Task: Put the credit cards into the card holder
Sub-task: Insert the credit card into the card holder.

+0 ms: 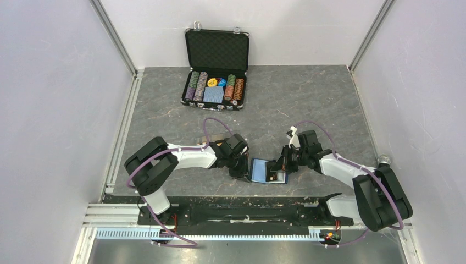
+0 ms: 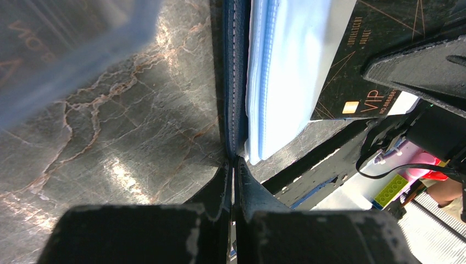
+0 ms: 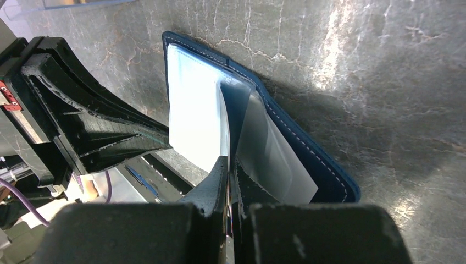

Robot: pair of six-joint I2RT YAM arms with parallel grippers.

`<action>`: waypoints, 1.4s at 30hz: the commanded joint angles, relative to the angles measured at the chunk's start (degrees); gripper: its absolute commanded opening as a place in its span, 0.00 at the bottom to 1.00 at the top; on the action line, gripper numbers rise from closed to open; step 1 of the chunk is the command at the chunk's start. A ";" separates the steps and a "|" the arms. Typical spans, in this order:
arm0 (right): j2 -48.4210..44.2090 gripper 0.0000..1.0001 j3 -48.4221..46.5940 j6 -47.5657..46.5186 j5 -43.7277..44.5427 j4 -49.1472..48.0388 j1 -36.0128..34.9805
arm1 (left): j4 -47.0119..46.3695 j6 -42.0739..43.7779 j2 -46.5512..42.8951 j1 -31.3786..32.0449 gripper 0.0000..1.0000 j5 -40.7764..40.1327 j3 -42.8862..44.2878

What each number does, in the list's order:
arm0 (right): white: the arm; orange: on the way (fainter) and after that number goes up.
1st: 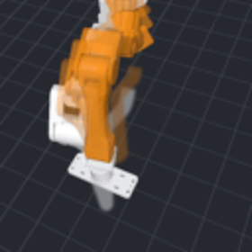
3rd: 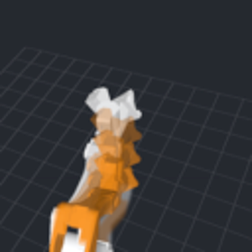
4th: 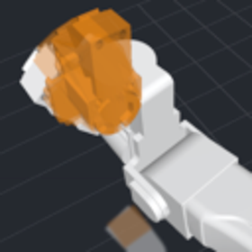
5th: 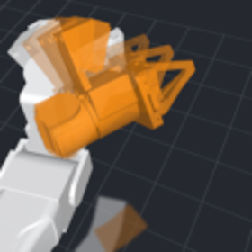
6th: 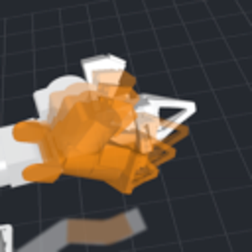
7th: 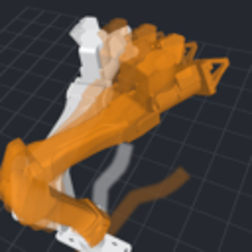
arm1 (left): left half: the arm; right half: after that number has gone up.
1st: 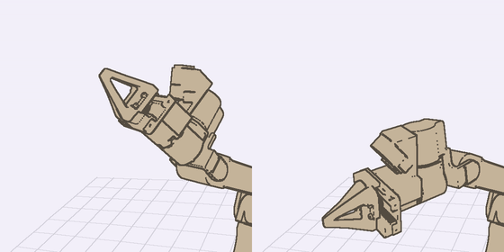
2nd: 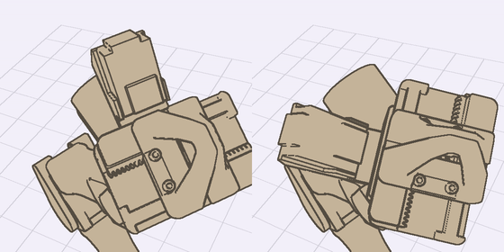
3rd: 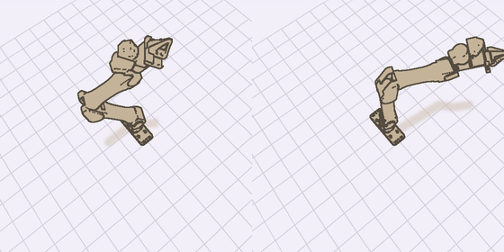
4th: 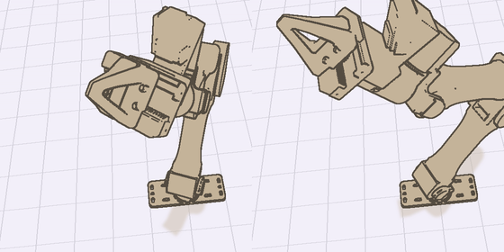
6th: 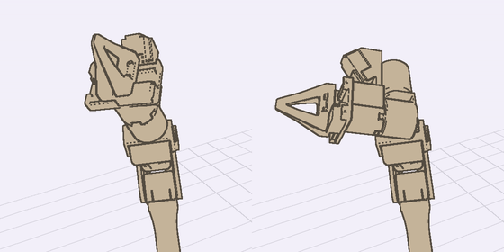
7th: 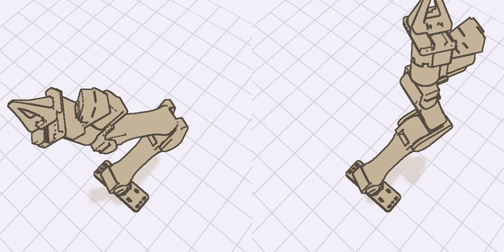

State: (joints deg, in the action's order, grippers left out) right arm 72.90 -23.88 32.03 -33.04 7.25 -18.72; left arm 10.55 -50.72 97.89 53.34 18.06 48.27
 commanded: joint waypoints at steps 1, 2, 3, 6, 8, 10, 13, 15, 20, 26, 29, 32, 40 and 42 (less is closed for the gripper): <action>-0.11 0.00 1.92 0.23 4.22 -3.15 0.76 | -0.35 -0.96 1.94 1.06 0.02 -0.90 -0.37; 0.01 0.00 2.27 0.52 4.11 -3.71 0.78 | -0.35 -0.96 1.96 1.06 0.02 -0.86 -0.37; 0.01 0.00 2.61 0.81 3.98 -4.34 0.83 | -0.40 -0.96 2.06 1.13 0.02 -0.83 -0.37; 0.55 0.00 3.67 1.63 2.73 -6.39 0.93 | -0.35 -1.04 2.13 1.13 0.02 -0.84 -0.37; 0.96 0.00 4.63 2.76 1.55 -8.46 0.88 | -0.30 -1.04 2.13 1.14 0.02 -0.81 -0.24; 1.12 0.00 5.86 3.86 0.68 -10.30 0.89 | -0.52 -1.13 2.13 1.16 0.02 -0.67 -0.19; 1.26 0.00 8.11 5.92 -0.57 -13.53 0.86 | -0.61 -1.29 2.10 1.31 0.02 -0.66 -0.11; 1.76 0.00 9.42 7.24 -1.84 -16.06 0.79 | -0.66 -1.40 2.06 1.40 0.02 -0.65 0.07; 3.11 0.00 9.86 7.10 -2.61 -17.06 0.25 | -0.61 -1.75 2.00 1.48 0.02 -0.62 0.24; 3.49 0.14 5.81 3.29 -0.01 -11.49 -1.73 | -0.61 -2.02 2.12 1.62 0.02 -0.48 0.49; 3.15 0.21 1.79 -1.05 4.82 -3.02 -2.59 | -0.77 -2.27 2.23 1.67 0.02 -0.40 0.42; 2.17 0.30 -1.47 -4.07 9.48 3.82 -3.23 | -0.97 -2.41 2.14 1.66 0.02 -0.44 0.26; 1.85 0.57 -7.03 -7.49 16.31 13.26 -7.03 | -1.66 -2.99 2.90 1.66 0.02 -0.22 0.67; 2.09 0.63 -7.95 -7.77 17.16 14.53 -8.02 | -1.88 -3.06 3.01 1.65 0.02 -0.09 0.76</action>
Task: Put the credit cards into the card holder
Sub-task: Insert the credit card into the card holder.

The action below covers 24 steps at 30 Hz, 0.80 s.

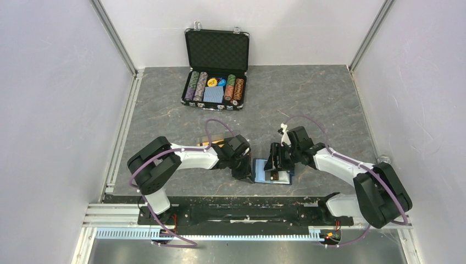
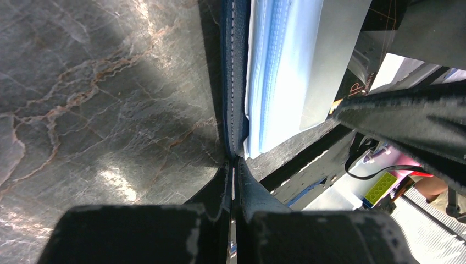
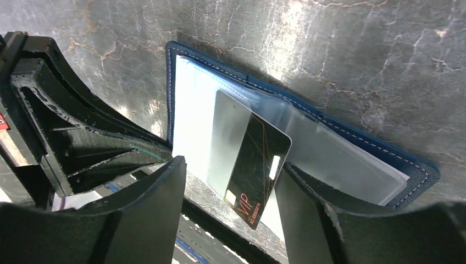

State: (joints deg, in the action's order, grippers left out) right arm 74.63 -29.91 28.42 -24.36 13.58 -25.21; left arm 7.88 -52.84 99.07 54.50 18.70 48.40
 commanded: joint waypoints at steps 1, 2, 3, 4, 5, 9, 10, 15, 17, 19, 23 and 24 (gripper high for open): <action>0.34 0.65 -2.28 -4.28 8.87 8.53 -1.90 | 0.76 -0.99 1.82 0.52 0.02 -0.77 0.55; 0.39 0.67 -2.72 -4.26 9.19 9.03 -2.23 | 0.69 -0.96 1.75 0.52 0.02 -0.76 0.55; 0.34 0.69 -3.06 -4.35 9.58 9.51 -2.45 | 0.69 -1.04 1.74 0.49 0.02 -0.77 0.47; 0.42 0.71 -3.47 -4.39 9.88 9.93 -2.62 | 0.65 -1.04 1.74 0.52 0.02 -0.77 0.44; 0.61 0.73 -3.93 -4.51 10.35 10.59 -2.69 | 0.65 -1.06 1.74 0.52 0.02 -0.71 0.38; 1.83 0.79 -4.96 -4.89 10.27 11.12 -3.53 | 0.38 -1.13 1.97 0.52 0.02 -0.42 0.29; 2.29 0.80 -5.26 -4.94 10.23 11.25 -3.86 | 0.38 -1.13 2.05 0.51 0.02 -0.40 0.38; 3.37 0.79 -5.37 -4.16 9.51 10.39 -5.28 | 0.38 -1.08 2.03 0.51 0.02 -0.48 0.38; 3.72 0.75 -4.67 -3.44 7.92 8.80 -5.36 | 0.38 -1.04 2.05 0.51 0.02 -0.38 0.44; 4.22 0.70 -4.13 -2.48 5.97 7.30 -5.35 | 0.40 -1.04 2.08 0.47 0.02 -0.31 0.46; 4.46 0.55 -3.71 -0.50 2.53 4.40 -5.35 | 0.38 -0.95 2.27 0.52 0.02 -0.24 0.46; 4.38 0.50 -3.66 0.03 1.75 3.75 -5.37 | 0.38 -0.95 2.20 0.51 0.02 -0.24 0.46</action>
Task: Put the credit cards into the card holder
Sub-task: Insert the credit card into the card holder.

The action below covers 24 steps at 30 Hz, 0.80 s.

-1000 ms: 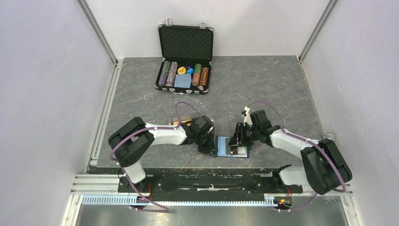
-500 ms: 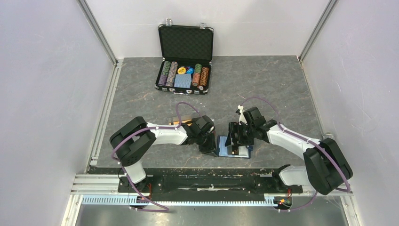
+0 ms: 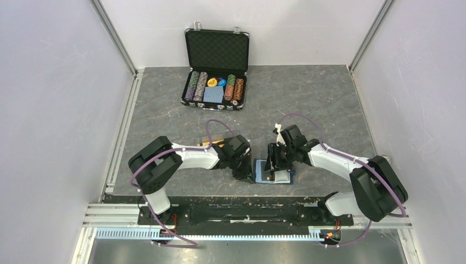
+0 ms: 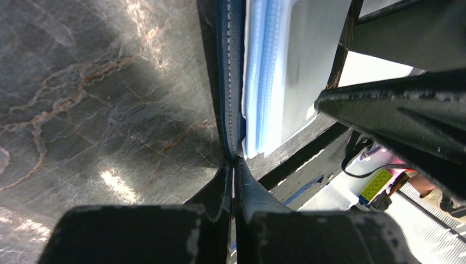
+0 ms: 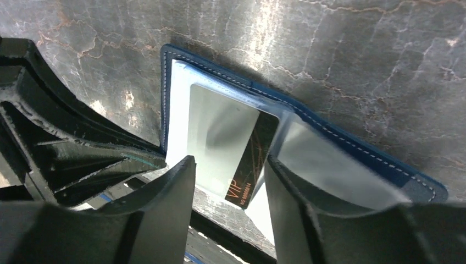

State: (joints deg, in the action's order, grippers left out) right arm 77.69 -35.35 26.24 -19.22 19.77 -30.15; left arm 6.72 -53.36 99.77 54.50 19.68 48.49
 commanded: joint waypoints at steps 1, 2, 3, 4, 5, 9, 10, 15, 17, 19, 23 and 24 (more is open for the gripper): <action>1.17 0.45 1.78 2.68 -3.93 -3.00 -0.39 | 1.54 -0.38 1.44 0.51 0.02 -1.30 0.38; 1.15 0.40 1.70 3.26 -4.47 -3.21 -0.42 | 1.62 -0.35 1.40 0.51 0.02 -1.38 0.38; 1.11 0.37 1.69 3.58 -4.90 -3.47 -0.43 | 1.73 -0.34 1.31 0.50 0.02 -1.41 0.38; 1.06 0.32 1.69 4.01 -5.28 -3.69 -0.48 | 1.80 -0.34 1.23 0.48 0.02 -1.62 0.47; 1.09 0.28 1.74 4.33 -5.53 -3.73 -0.42 | 1.96 -0.25 1.14 0.49 0.02 -1.70 0.54; 0.91 0.25 1.87 4.52 -5.14 -3.47 -0.46 | 1.53 0.18 0.80 0.52 0.02 -2.22 0.86; 0.83 0.26 1.87 4.43 -5.05 -3.38 -0.43 | 3.13 0.34 0.50 0.52 0.02 -2.55 0.86; 0.67 0.22 2.73 5.53 -6.22 -4.23 -0.39 | 4.08 0.80 -0.28 0.49 0.02 -3.72 1.17; 0.80 0.14 3.07 6.35 -7.01 -4.75 -0.44 | 4.17 0.89 -0.02 0.51 0.02 -3.52 1.43; 0.80 0.10 3.43 7.28 -7.56 -5.46 -0.43 | 4.25 0.98 0.15 0.51 0.02 -3.51 1.60; 0.94 0.09 3.73 8.05 -8.25 -6.27 -0.42 | 4.93 1.40 -0.24 0.50 0.03 -3.99 1.78; 0.89 0.12 3.59 7.78 -7.90 -5.99 -0.38 | 5.31 1.55 -0.37 0.49 0.04 -4.19 1.91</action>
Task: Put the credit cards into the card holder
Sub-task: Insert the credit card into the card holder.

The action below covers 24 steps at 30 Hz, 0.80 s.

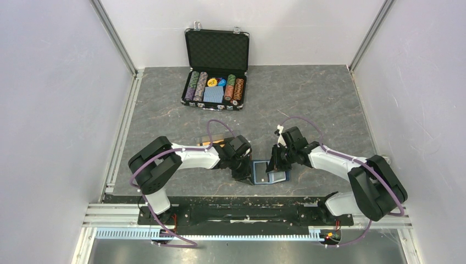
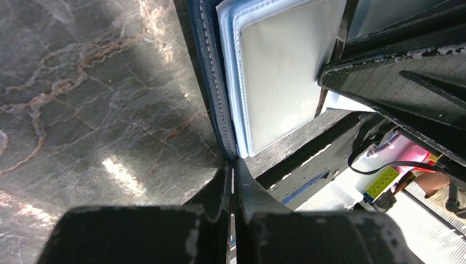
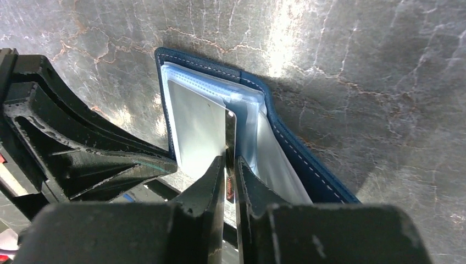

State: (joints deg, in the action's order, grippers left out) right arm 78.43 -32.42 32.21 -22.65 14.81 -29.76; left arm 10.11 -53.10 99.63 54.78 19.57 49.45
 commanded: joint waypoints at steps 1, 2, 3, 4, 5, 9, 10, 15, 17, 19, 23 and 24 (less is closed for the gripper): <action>0.07 0.15 0.42 1.41 -3.92 -0.33 -0.86 | 2.50 1.61 -0.49 0.17 0.06 -4.38 1.08; -0.05 0.21 -0.22 0.75 -2.99 0.70 -0.83 | 3.03 1.88 -0.86 0.16 0.08 -4.80 1.29; -0.25 0.28 -0.86 -0.01 -2.04 1.93 -0.89 | 3.92 2.31 -1.28 0.23 0.12 -5.44 1.50; -0.54 0.34 -1.79 -0.87 -0.93 3.17 -0.83 | 4.86 2.76 -1.79 0.17 0.17 -6.07 1.89; -0.92 0.39 -2.78 -1.85 0.16 4.53 -0.79 | 5.76 3.14 -2.43 0.21 0.21 -6.89 2.32; -2.42 0.55 -6.28 -4.71 2.46 8.56 -0.83 | 7.29 4.05 -5.33 0.23 0.32 -8.73 3.02; -2.79 0.56 -7.17 -5.40 2.89 9.56 -0.89 | 7.29 4.06 -6.11 0.21 0.35 -9.04 3.10; -3.46 0.54 -9.78 -7.82 3.94 12.16 -0.81 | 3.46 4.01 -9.69 0.12 0.43 -8.55 2.09; -3.55 0.52 -9.87 -8.28 3.92 12.19 -0.83 | 1.53 3.73 -10.42 0.14 0.46 -8.17 1.64; -3.47 0.46 -9.55 -8.59 3.94 11.84 -0.76 | -0.52 3.14 -10.76 0.06 0.48 -7.41 1.05; -3.09 0.39 -8.57 -8.95 3.69 10.94 -0.54 | -6.50 0.90 -10.77 -0.01 0.51 -5.38 -0.88; -2.95 0.38 -8.26 -9.05 3.45 10.64 -0.35 | -7.74 -0.09 -10.69 -0.03 0.51 -5.33 -1.25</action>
State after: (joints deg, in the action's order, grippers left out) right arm 76.09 -40.42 24.73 -19.53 25.80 -30.48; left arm 9.76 -51.35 90.43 54.98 12.69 50.11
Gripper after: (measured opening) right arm 0.401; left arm 0.500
